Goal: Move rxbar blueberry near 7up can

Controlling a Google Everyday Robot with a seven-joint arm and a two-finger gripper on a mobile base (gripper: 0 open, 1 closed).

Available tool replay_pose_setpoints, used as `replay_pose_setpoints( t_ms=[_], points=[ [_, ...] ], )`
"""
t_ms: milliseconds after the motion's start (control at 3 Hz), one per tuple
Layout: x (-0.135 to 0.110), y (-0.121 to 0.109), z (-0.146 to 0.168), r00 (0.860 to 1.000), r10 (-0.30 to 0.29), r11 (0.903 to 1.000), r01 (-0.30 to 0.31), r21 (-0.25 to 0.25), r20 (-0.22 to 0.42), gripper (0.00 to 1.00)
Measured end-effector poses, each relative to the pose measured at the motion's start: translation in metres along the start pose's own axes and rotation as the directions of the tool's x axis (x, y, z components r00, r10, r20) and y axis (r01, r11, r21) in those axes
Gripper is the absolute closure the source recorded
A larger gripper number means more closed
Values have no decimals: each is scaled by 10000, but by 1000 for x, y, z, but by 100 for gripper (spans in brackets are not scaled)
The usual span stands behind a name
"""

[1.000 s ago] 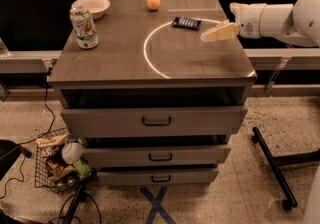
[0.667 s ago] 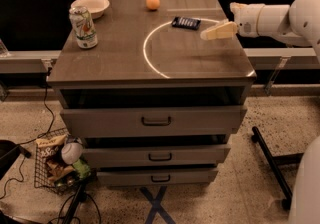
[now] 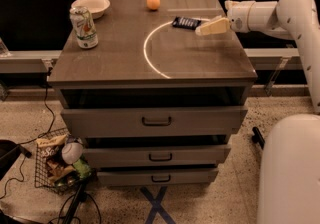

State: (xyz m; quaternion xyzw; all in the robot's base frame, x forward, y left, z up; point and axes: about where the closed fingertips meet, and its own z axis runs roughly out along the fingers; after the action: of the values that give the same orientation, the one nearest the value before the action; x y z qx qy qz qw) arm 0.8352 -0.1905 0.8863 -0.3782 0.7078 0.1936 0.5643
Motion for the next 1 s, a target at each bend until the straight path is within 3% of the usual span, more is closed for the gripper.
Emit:
replay_pose_setpoints(
  t_ms=[1000],
  points=[
    [8,-14,42,9976,690,9974,-688,-216,84,0]
  ],
)
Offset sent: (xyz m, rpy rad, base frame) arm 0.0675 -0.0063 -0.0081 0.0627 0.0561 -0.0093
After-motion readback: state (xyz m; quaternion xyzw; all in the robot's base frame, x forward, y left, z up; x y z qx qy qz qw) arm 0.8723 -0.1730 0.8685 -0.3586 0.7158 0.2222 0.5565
